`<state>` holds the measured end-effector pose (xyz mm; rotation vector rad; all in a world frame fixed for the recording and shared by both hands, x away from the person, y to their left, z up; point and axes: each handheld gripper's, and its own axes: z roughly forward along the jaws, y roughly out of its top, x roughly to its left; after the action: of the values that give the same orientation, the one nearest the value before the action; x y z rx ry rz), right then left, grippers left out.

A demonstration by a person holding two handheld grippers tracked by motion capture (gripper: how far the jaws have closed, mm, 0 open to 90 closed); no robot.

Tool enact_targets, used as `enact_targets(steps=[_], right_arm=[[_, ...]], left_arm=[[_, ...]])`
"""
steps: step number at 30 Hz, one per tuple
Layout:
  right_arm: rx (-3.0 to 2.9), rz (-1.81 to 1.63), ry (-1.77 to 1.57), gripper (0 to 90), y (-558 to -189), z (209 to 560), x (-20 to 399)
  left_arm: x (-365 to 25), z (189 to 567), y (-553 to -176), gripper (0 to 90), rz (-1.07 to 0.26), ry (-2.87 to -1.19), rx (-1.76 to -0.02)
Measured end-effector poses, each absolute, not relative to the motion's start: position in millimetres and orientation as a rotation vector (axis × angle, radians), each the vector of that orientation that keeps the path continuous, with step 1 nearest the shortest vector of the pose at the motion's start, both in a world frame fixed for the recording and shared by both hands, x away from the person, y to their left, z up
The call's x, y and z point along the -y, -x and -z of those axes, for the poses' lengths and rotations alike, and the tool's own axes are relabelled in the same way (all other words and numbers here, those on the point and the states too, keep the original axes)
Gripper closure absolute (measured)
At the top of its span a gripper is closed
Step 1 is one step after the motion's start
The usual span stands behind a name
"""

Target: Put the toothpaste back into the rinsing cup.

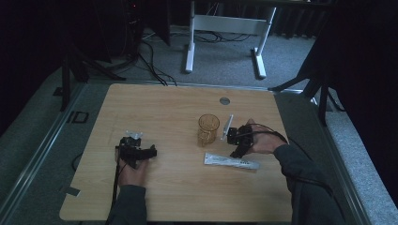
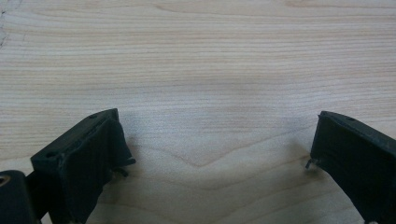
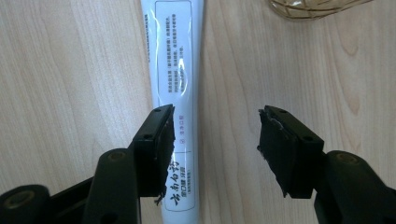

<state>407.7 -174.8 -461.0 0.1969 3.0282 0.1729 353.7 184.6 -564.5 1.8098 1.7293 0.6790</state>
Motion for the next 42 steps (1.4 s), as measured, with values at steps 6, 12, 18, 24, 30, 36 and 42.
enact_targets(steps=[6, 12, 18, 24, 30, 36, 42], right_arm=[[-3.041, -0.145, -0.178, 45.4, -406.9, 463.5, 171.1], [-3.051, -0.127, -0.166, 45.6, -406.0, 466.9, 167.9], [-3.061, -0.109, -0.150, 46.0, -405.2, 471.1, 165.1], [-3.073, -0.083, -0.145, 46.2, -405.3, 473.5, 163.4], [-3.086, -0.064, -0.135, 46.6, -404.9, 476.1, 161.8], [-3.098, -0.040, -0.123, 46.8, -404.0, 481.4, 159.4], [-3.109, -0.023, -0.115, 47.2, -403.2, 485.6, 157.4]], left_arm=[[-184.6, 564.5, -353.7, 2.2, -0.679, -1.810, -1.729], [-184.5, 564.6, -353.7, 2.2, -0.679, -1.807, -1.730], [-184.5, 564.6, -353.7, 2.2, -0.679, -1.809, -1.730], [-184.5, 564.6, -353.7, 2.2, -0.679, -1.809, -1.730], [-184.6, 564.5, -353.7, 2.2, -0.679, -1.810, -1.729], [-184.6, 564.5, -353.7, 2.2, -0.679, -1.810, -1.729], [-184.6, 564.5, -353.7, 2.2, -0.678, -1.811, -1.729]])
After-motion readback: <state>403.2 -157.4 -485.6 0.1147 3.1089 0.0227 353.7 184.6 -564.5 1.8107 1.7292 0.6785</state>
